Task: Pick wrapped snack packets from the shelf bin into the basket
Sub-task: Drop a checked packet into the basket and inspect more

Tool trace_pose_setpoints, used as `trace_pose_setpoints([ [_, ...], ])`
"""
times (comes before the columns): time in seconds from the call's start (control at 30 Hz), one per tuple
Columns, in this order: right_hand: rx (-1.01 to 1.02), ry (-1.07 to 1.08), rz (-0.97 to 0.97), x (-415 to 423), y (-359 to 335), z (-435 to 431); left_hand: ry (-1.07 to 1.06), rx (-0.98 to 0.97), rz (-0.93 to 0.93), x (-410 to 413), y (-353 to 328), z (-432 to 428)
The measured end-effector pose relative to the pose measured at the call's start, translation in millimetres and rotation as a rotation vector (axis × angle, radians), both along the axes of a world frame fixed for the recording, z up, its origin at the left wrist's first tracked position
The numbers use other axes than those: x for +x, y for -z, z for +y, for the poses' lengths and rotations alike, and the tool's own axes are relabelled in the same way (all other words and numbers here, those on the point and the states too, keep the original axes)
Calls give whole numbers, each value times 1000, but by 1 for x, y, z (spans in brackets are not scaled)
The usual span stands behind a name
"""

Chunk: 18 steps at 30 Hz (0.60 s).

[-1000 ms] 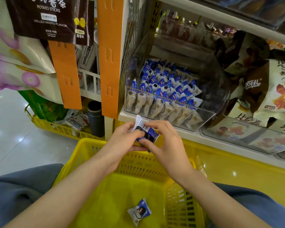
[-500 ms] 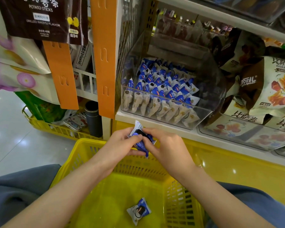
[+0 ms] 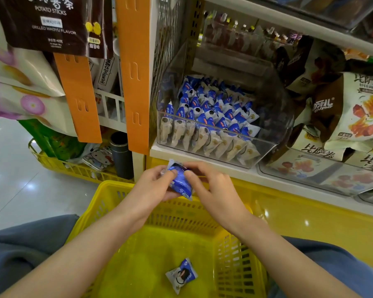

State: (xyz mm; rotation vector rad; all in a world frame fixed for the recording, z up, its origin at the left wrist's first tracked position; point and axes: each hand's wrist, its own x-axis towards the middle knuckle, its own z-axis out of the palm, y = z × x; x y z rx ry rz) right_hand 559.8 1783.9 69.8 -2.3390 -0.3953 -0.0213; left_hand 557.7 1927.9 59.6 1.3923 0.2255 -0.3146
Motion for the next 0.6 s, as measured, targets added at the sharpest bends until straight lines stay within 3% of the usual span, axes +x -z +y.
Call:
trace_pose_setpoints([
  [0.1,2,-49,-9,-1,1,1,-39,-141,50,3,-1,4],
  [0.4,-200,-23,-304,-1,0,-1,5,-204,-38,4,-3,4],
  [0.5,-213,-29,-375,-1,-2,-1,23,-299,-58,4,-4,4],
  [0.6,-103,-80,-345,-2,-3,1,6,-242,-125,3,-4,5],
])
